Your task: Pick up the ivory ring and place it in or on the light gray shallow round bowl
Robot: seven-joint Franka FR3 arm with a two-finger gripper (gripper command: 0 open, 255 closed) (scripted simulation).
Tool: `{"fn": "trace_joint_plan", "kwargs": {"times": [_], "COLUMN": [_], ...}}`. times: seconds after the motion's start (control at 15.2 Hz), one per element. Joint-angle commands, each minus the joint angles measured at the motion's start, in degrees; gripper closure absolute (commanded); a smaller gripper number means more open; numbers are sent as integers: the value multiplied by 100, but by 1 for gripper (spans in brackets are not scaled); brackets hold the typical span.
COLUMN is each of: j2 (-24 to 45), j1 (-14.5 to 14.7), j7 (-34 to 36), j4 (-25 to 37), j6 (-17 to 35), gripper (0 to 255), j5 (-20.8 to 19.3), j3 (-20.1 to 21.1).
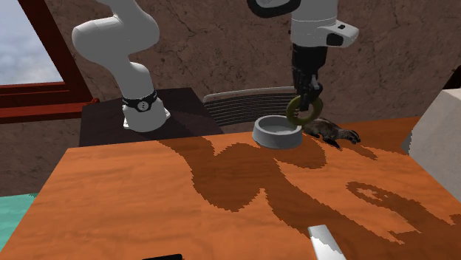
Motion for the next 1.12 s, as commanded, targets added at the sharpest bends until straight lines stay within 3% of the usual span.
{"fn": "trace_joint_plan", "kwargs": {"times": [0.0, 0.33, 1.06], "j2": [-350, -1121, -533], "j1": [77, 335, 314], "j7": [102, 381, 600], "j4": [-332, -1038, -1378], "j6": [3, -6, 885], "gripper": [255, 255, 255], "j5": [129, 459, 155], "j3": [92, 327, 377]}}
